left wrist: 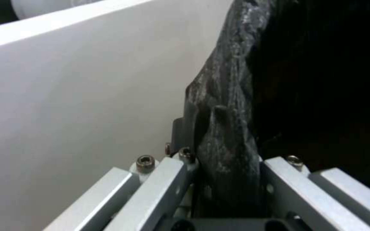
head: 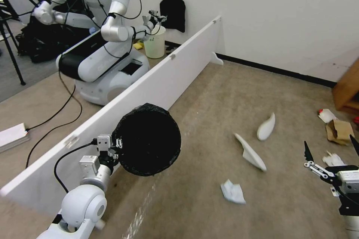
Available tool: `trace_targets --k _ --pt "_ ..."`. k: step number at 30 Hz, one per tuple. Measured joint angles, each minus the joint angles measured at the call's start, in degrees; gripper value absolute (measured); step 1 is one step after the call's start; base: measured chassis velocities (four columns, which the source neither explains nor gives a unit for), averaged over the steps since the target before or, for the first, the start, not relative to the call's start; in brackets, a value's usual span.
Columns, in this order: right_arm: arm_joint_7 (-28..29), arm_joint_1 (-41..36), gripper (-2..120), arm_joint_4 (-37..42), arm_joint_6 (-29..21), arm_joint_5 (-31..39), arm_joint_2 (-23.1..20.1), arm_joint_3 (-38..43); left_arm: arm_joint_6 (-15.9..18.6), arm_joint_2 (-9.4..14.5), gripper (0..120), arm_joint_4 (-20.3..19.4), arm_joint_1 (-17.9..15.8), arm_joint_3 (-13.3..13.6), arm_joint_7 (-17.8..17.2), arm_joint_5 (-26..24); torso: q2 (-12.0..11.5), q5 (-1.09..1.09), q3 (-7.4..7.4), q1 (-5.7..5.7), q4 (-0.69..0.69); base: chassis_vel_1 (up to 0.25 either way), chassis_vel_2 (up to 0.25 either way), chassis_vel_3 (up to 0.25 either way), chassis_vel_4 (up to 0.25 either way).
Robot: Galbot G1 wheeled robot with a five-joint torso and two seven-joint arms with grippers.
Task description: Pick up the trash bin, then pick up the garbage from the floor and place it into the trash bin.
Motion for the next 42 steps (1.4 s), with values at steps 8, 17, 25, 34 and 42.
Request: trace_targets --k 8,17,25,34,42 --pt "-0.1 0.3 100 -0.3 -1.2 -4.0 0.0 0.2 0.0 0.0 2 0.0 -0.1 0.0 -0.1 0.2 0.0 -0.02 -0.06 -0.02 -0.02 -0.024 -0.01 -0.003 -0.017" --pt "-1.6 -0.7 100 -0.5 -5.8 -10.2 0.0 -3.7 0.1 0.4 2 -0.4 0.4 0.1 -0.1 0.4 0.0 -0.03 -0.05 -0.02 0.0 0.019 -0.015 -0.016 0.024" --pt "-0.4 -2.8 100 -1.9 -9.5 -13.2 0.0 -11.9 0.2 1.5 2 -1.1 1.0 0.5 0.1 0.6 0.0 -0.03 -0.05 -0.02 0.0 0.0 0.0 0.0 0.0" --pt "3.1 -4.0 100 -4.2 -14.6 -15.4 0.0 -18.5 0.3 3.7 2 -1.3 2.0 0.1 0.0 0.6 0.0 -0.03 -0.05 -0.02 0.0 0.0 0.0 0.0 0.0" --pt "9.2 -5.3 100 -4.7 -28.9 -14.7 0.0 -24.6 0.4 5.1 2 -1.6 3.0 -0.7 -0.3 0.6 0.0 -0.04 -0.05 -0.02 -0.01 0.0 0.0 0.0 0.0"
